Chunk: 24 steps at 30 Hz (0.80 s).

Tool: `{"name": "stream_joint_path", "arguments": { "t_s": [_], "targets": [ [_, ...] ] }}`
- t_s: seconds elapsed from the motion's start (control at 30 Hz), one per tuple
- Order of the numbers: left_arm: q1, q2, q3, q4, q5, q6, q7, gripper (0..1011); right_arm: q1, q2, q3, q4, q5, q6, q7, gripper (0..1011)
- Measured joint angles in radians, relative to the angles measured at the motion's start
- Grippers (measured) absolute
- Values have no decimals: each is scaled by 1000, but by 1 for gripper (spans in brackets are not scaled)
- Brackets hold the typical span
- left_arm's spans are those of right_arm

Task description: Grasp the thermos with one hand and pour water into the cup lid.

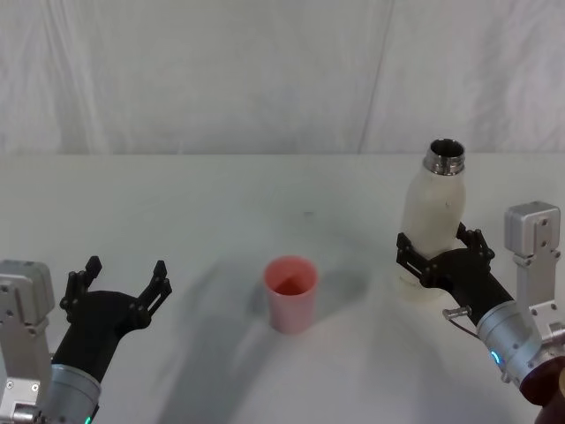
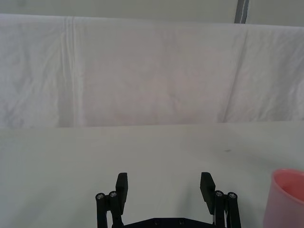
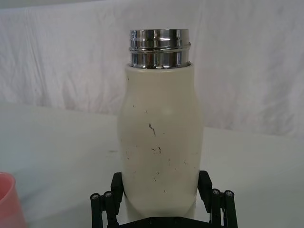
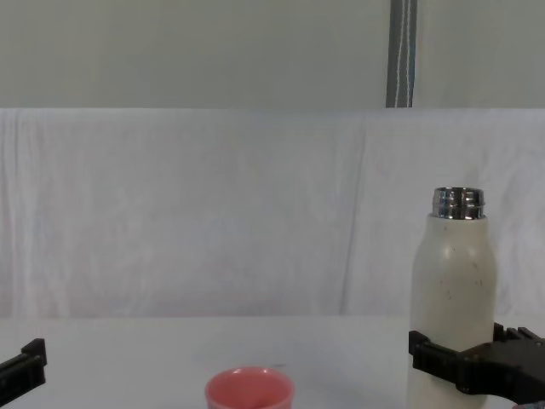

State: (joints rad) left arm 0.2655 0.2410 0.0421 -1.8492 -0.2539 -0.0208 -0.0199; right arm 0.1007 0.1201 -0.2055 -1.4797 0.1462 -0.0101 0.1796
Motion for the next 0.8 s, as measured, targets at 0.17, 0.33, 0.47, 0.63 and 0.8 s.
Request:
{"name": "stream_joint_path", "arguments": {
  "t_s": [0.17,0.33,0.47,0.63,0.8],
  "targets": [
    [0,0,0,0,0,0,0,1001,1,-1,-1,2,2,1,0,1001],
    [0,0,0,0,0,0,0,1001,2,-1,-2,4,5,3,2,1001],
    [0,0,0,0,0,0,0,1001,2,-2,-4,6,6,3,3,1001],
    [0,0,0,0,0,0,0,1001,2,-2,-4,6,6,4,3,1001],
    [0,0,0,0,0,0,0,1001,2,-2,-4,6,7,4,3,1001]
  ]
}}
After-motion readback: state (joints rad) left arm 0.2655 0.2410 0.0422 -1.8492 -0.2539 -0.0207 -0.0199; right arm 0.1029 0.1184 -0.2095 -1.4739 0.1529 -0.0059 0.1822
